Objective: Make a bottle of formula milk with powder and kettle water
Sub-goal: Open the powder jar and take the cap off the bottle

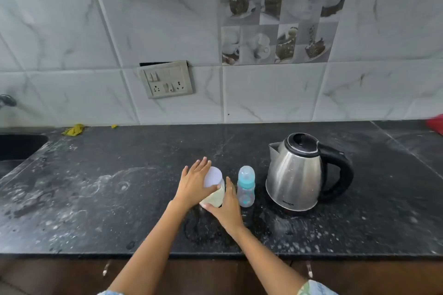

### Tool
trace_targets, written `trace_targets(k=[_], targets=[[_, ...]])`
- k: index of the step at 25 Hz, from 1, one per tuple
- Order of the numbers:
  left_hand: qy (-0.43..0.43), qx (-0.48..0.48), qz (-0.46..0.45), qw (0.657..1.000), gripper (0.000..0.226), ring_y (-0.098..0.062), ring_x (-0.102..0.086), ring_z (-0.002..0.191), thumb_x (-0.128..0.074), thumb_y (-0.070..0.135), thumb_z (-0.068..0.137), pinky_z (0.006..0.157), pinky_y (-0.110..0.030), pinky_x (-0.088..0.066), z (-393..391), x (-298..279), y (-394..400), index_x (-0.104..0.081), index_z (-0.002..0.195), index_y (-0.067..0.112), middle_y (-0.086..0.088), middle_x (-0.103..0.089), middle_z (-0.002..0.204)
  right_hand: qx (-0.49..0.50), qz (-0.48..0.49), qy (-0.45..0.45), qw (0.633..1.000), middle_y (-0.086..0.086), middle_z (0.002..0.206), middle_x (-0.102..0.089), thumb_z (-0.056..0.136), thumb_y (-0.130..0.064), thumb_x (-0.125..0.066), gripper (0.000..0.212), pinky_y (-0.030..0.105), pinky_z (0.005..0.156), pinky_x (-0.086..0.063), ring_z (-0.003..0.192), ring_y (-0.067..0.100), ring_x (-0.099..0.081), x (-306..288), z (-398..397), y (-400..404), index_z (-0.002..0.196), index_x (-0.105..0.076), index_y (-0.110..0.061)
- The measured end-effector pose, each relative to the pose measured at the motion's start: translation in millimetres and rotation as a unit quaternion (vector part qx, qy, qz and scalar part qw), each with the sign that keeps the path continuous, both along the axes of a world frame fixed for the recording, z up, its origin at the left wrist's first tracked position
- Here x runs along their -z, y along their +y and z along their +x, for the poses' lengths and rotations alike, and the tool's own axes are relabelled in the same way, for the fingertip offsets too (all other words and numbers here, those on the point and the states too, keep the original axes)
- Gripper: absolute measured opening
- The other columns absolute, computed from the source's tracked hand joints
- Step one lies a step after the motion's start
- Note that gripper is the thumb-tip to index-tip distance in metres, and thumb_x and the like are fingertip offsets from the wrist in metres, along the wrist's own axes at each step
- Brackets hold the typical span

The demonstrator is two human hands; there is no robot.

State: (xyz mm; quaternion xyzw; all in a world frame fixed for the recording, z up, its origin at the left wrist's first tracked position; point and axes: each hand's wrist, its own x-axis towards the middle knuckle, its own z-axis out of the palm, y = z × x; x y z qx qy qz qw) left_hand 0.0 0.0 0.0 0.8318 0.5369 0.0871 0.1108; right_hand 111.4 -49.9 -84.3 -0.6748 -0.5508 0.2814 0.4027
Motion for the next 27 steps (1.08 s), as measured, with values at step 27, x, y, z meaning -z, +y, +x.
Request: trace_targets(k=[27], targets=[[0.168, 0.054, 0.077, 0.981, 0.071, -0.025, -0.057, 0.097, -0.049, 0.072, 0.076, 0.086, -0.033, -0.034, 10.7, -10.9, 38.6, -0.044, 0.132, 0.028, -0.008, -0.054, 0.114, 0.087, 0.055, -0.013, 0.995, -0.002, 0.112, -0.061, 0.05, -0.056, -0.083, 0.094, 0.032, 0.085, -0.052, 0.102, 0.015, -0.059, 7.3, -6.4, 20.0, 0.124, -0.05, -0.01]])
